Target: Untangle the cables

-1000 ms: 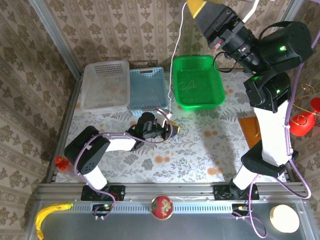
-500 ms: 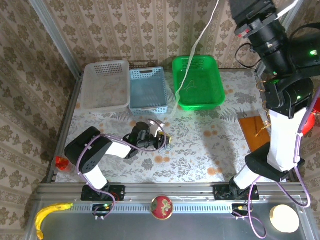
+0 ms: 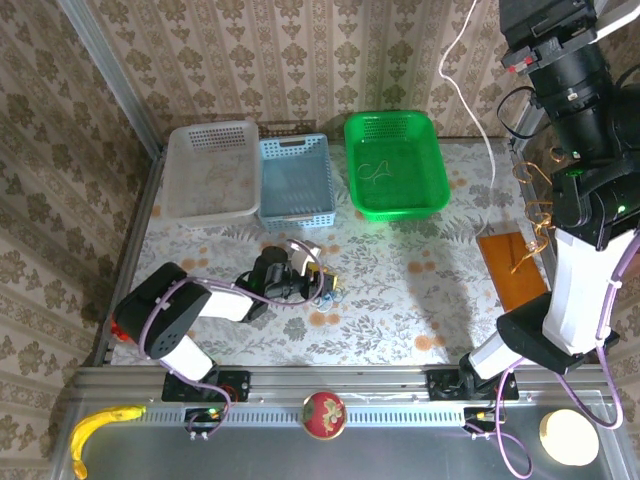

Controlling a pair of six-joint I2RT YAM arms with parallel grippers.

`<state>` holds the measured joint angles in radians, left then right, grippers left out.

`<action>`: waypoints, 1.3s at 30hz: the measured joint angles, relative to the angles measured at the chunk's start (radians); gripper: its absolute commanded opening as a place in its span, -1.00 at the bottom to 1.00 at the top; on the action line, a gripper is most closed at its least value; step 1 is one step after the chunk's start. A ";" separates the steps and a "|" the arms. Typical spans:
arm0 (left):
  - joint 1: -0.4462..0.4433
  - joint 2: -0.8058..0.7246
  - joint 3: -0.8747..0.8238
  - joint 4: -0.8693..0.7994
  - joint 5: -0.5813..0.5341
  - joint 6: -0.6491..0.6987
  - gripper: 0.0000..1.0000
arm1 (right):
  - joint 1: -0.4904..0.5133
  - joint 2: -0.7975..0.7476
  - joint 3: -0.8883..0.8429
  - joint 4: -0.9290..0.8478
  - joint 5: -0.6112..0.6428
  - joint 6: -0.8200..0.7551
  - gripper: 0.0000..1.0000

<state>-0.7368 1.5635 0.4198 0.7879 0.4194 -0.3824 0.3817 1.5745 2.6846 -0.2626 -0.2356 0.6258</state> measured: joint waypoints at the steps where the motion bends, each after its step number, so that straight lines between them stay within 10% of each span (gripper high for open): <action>1: 0.000 -0.018 0.001 -0.010 0.002 -0.002 0.29 | -0.002 0.000 -0.009 0.000 -0.002 -0.002 -1.00; 9: 0.006 -0.200 0.088 -0.167 0.015 -0.012 1.00 | -0.002 0.019 -0.073 -0.007 -0.007 -0.021 -1.00; 39: 0.164 -0.312 0.352 -0.640 -0.024 -0.006 1.00 | -0.243 0.459 -0.028 -0.006 -0.029 0.001 -1.00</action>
<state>-0.5724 1.2514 0.7719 0.1474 0.3954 -0.3889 0.1387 2.0331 2.6568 -0.2687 -0.2649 0.6270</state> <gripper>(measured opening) 0.999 0.065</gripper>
